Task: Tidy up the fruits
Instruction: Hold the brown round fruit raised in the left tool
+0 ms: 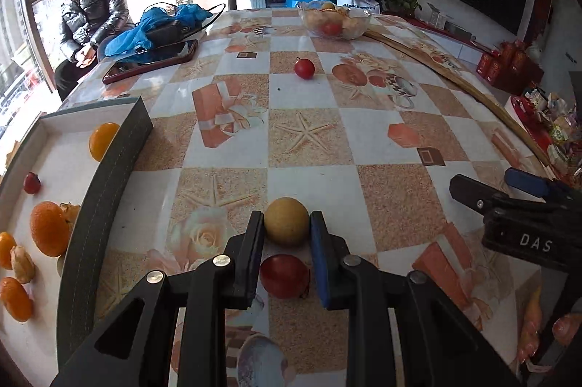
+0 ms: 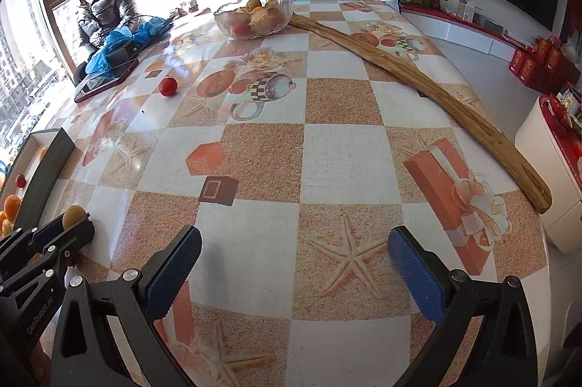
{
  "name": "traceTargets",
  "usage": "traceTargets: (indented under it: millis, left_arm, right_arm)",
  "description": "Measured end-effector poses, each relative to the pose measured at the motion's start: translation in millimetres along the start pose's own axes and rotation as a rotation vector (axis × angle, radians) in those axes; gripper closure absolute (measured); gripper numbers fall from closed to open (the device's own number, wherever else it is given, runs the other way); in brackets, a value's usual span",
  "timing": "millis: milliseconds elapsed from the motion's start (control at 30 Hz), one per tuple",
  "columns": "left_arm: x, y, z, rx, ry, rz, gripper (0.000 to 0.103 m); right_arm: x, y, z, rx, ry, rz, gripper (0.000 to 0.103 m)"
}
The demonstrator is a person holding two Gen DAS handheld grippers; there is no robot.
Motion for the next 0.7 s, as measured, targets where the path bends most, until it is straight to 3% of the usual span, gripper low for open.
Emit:
traceTargets:
  millis: [100,333,700]
  left_arm:
    - [-0.8,11.3,-3.5,0.051,-0.011,-0.062,0.076]
    - [0.2,45.3,-9.0,0.086,-0.019,-0.191,0.075]
    - [0.1,45.5,-6.4,0.092,-0.015,-0.195,0.075]
  right_arm:
    - [-0.1,0.2,0.2,0.0,0.0,0.0,0.0]
    - [-0.1,0.4,0.2,0.001,0.0,-0.001,0.0]
    - [-0.5,0.7,0.3,0.0,0.001,0.0,0.0]
Point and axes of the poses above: each gripper's, at about its wrist camera, not at the fingertips, and z roughly the way its jaws point, y to its left, x to its underside, the point moved 6 cm from there along z, roughly the way its jaws point, and after that the axes turned 6 degrees about -y, right-handed, at the moved point
